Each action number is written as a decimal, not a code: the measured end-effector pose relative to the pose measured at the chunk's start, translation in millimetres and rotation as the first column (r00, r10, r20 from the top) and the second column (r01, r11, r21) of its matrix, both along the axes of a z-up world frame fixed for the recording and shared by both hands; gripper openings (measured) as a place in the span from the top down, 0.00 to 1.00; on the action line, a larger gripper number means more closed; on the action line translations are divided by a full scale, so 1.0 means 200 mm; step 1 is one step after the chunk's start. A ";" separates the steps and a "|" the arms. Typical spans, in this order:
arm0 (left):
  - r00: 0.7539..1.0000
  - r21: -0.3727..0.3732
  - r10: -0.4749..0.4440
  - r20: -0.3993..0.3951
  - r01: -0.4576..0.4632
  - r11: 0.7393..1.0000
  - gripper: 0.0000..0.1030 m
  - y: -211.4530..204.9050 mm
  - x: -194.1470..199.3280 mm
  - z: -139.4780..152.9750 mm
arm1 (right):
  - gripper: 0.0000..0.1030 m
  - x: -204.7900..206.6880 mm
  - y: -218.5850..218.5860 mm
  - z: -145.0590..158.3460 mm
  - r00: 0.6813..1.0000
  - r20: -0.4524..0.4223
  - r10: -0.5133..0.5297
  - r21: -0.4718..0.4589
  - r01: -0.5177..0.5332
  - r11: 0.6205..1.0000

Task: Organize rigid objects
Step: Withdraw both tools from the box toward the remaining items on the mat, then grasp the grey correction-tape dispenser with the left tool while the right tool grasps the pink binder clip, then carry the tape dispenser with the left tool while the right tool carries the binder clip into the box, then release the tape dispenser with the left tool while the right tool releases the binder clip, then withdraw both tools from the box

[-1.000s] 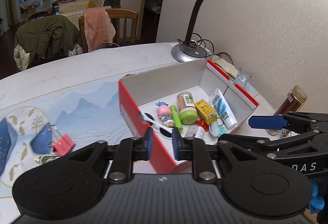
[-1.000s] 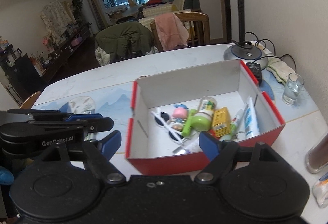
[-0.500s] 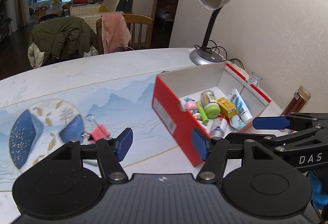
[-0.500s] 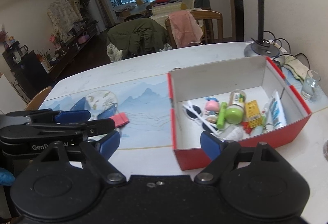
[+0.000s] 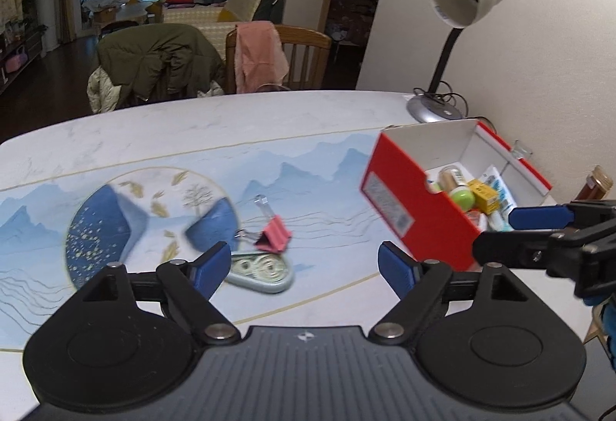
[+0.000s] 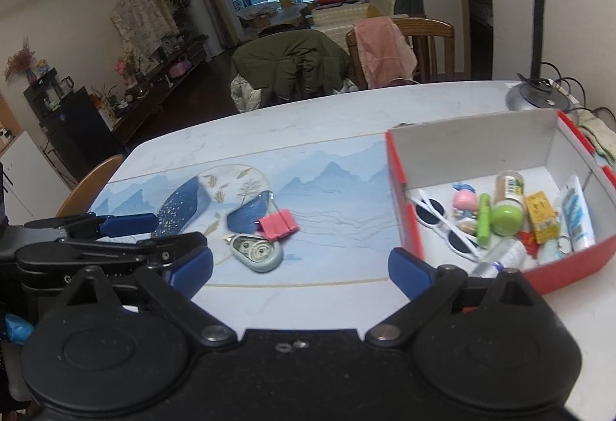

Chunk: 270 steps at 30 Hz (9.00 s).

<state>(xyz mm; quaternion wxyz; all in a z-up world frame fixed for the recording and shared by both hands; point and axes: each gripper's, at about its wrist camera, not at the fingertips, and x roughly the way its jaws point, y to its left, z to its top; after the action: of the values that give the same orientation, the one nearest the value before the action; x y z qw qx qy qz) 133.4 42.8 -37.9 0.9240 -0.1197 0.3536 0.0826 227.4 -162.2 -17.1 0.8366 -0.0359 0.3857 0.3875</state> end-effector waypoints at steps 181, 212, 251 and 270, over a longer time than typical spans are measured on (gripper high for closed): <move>0.928 0.071 -0.148 -0.342 0.183 0.981 0.14 -0.96 1.51 -0.42 | 0.52 1.25 -0.63 -0.44 0.982 -0.100 -0.158 -0.184 0.137 0.973; 0.974 0.051 -0.166 -0.151 0.176 0.983 0.14 -0.94 1.14 -0.13 | 0.33 0.95 -0.76 -0.18 0.979 -0.028 -0.204 -0.051 0.203 0.978; 0.982 0.024 -0.172 0.079 0.170 0.985 0.00 -0.74 0.40 0.14 | 0.00 0.20 -0.80 0.07 0.952 0.164 -0.259 0.132 0.239 0.962; 0.974 0.033 -0.196 0.114 0.194 0.981 0.00 -0.79 0.29 0.15 | 0.00 0.09 -0.79 0.10 0.954 0.155 -0.258 0.155 0.234 0.960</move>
<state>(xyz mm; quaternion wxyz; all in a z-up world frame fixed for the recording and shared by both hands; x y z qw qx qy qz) 190.6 -114.8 -8.3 0.9480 -0.0792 0.3079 -0.0118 246.3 -321.1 3.0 0.9093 0.0353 0.2856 0.3005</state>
